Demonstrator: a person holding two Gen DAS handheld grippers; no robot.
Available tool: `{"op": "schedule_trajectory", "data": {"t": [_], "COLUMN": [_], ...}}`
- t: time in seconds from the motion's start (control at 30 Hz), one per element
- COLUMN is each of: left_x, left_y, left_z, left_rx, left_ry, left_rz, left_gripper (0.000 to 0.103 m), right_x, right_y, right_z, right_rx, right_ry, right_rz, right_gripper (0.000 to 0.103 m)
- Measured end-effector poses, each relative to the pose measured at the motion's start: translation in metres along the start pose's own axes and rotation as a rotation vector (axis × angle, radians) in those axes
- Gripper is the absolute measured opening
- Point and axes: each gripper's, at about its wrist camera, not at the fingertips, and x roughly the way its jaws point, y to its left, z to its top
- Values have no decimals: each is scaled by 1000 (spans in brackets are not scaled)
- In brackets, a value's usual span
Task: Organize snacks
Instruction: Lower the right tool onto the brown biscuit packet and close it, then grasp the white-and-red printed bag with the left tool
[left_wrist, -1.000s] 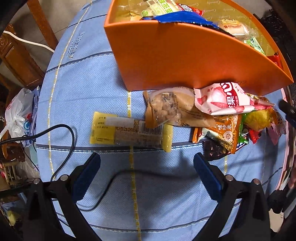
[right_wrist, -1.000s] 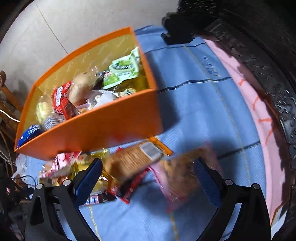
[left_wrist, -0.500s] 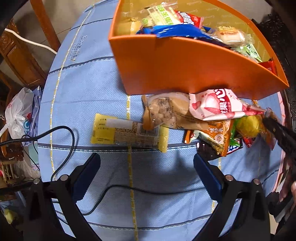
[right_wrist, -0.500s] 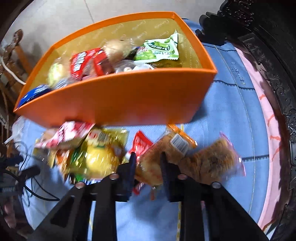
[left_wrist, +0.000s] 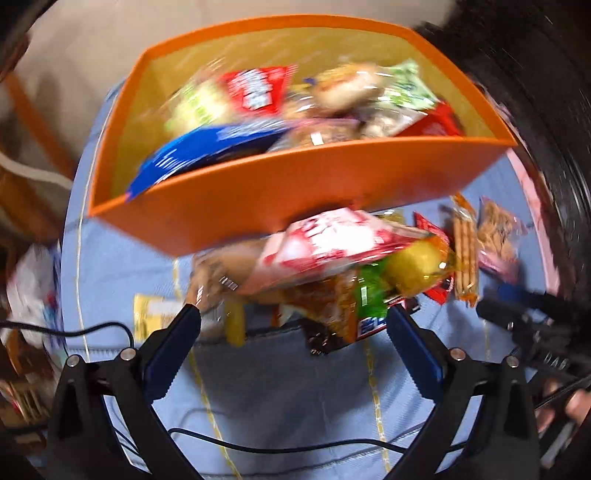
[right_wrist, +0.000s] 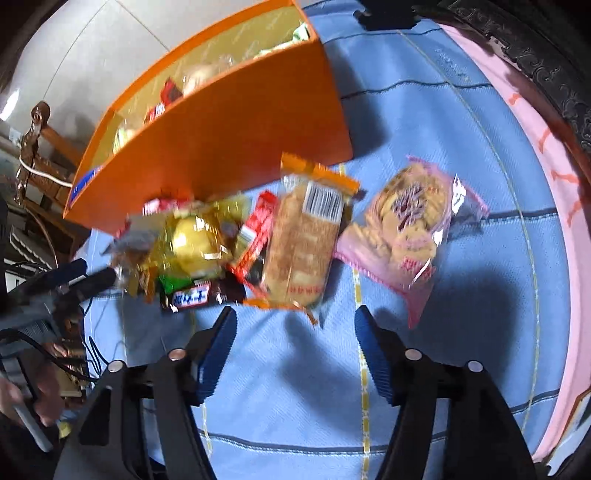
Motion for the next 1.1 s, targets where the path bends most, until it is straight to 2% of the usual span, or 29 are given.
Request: {"op": "schedule_trajectory", "data": {"t": [0.17,0.27,0.3,0.33,0.4,0.5,0.6,0.73,0.77,0.83,0.9,0.93,1.0,1.1], "left_x": [1,5,9,15,22,33,52,69,71,74,70,67,56,28], "left_y": [-26,-24,-19,-18,-17,-18,-19,-17,-18,-21,-21,-19,-12,3], "left_z": [0,7,9,9,13,19,29,40,41,41,36,34,26,11], "left_rx": [152,141,129,121,101,94,96,96,105,128,124,118,78,5], "left_ry": [-41,-26,-18,-10,27,38,50,59,52,46,62,65,60,36], "left_rz": [55,19,-7,-32,-80,-78,-38,-75,-72,-66,-99,-106,-146,-263], "left_gripper": [98,96,89,75,69,69,69,71,69,54,40,37,36,36], "right_x": [4,10,13,14,17,20,22,26,26,26,25,24,22,19], "right_y": [-3,-11,-8,-7,-2,3,7,12,11,10,8,6,4,2], "right_z": [1,7,8,7,6,7,7,7,7,6,5,5,5,5], "right_rx": [11,20,21,19,7,-7,-11,-7,-2,5,12,14,19,20], "right_ry": [14,28,32,35,40,44,52,55,55,53,50,48,42,37], "right_rz": [9,11,9,6,4,9,11,3,-2,-5,-7,-8,-7,-7], "right_gripper": [73,74,74,74,74,74,74,75,77,78,78,78,78,79]}}
